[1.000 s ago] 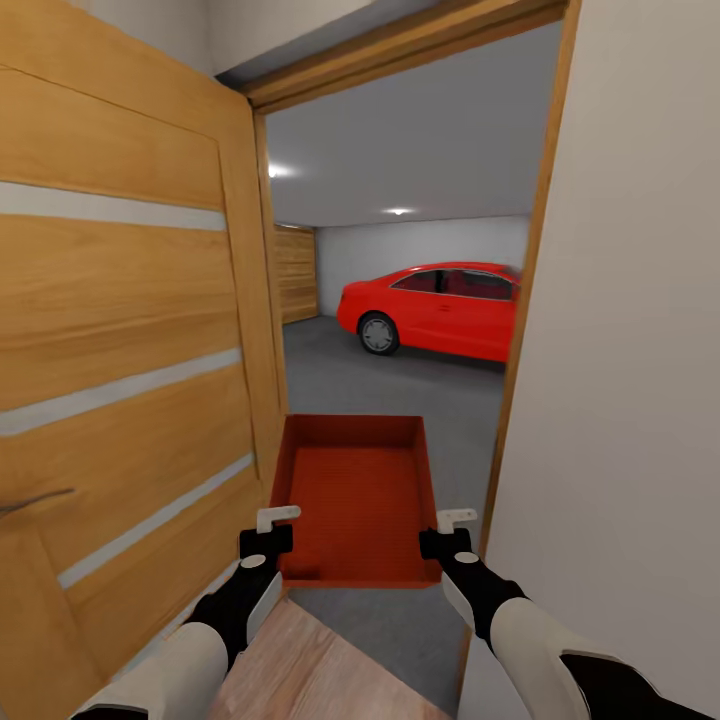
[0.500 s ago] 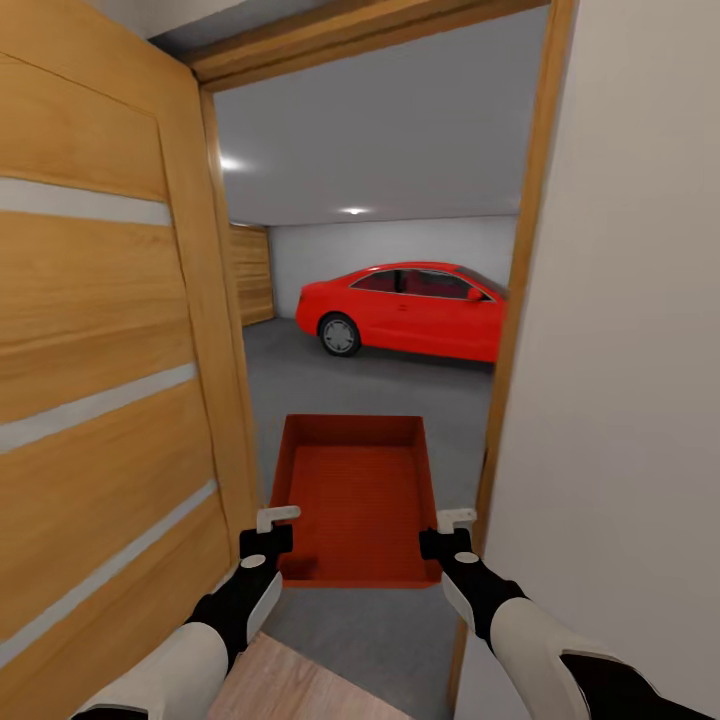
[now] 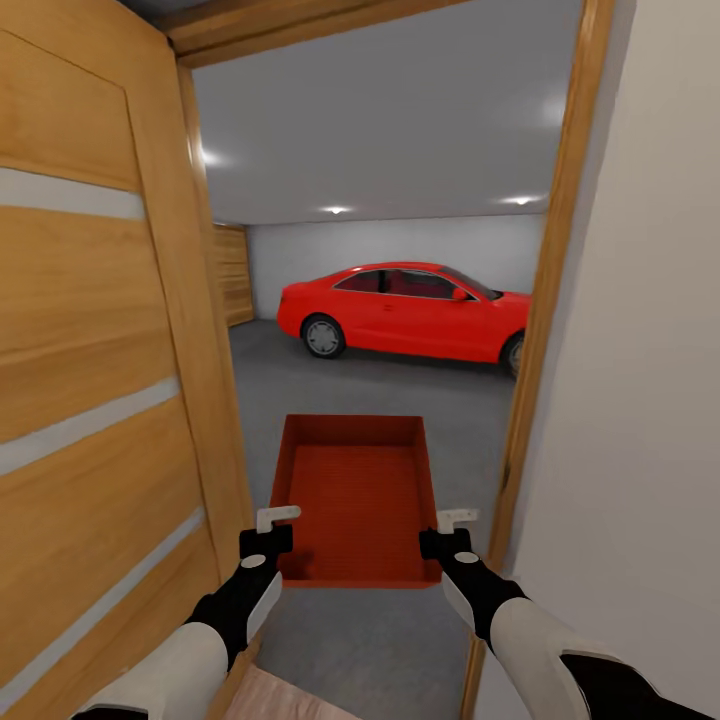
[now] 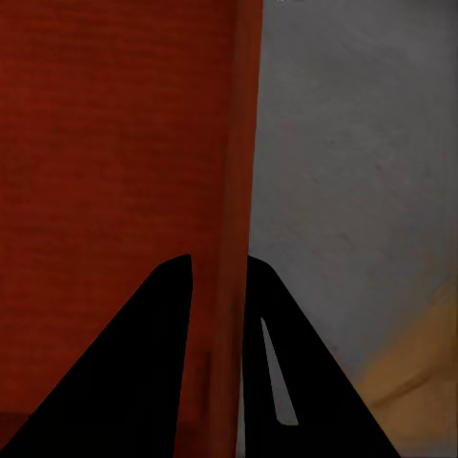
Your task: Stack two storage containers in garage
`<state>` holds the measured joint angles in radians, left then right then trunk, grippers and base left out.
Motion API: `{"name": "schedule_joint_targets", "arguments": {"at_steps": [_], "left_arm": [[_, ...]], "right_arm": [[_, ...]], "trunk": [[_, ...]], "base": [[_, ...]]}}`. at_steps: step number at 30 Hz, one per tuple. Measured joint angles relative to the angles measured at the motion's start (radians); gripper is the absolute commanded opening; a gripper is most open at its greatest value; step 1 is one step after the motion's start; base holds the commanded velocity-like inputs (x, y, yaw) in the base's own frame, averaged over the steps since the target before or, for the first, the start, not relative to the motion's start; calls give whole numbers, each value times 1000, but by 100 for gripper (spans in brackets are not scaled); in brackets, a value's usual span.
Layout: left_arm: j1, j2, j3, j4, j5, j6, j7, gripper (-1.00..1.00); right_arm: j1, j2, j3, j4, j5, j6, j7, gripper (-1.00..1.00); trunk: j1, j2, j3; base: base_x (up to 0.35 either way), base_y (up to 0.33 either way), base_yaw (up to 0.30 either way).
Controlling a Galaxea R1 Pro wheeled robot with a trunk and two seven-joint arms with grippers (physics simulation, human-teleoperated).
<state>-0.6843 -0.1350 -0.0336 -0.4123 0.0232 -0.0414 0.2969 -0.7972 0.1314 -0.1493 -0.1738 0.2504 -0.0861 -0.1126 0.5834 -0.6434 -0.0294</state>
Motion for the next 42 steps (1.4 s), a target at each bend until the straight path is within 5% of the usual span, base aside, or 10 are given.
{"name": "schedule_joint_targets", "arguments": {"at_steps": [42], "left_arm": [[0, 1, 1, 1, -1, 1, -2, -100]], "right_arm": [[0, 1, 2, 0, -1, 1, -3, -100]], "trunk": [[0, 0, 0]], "base": [[244, 216, -176]]}}
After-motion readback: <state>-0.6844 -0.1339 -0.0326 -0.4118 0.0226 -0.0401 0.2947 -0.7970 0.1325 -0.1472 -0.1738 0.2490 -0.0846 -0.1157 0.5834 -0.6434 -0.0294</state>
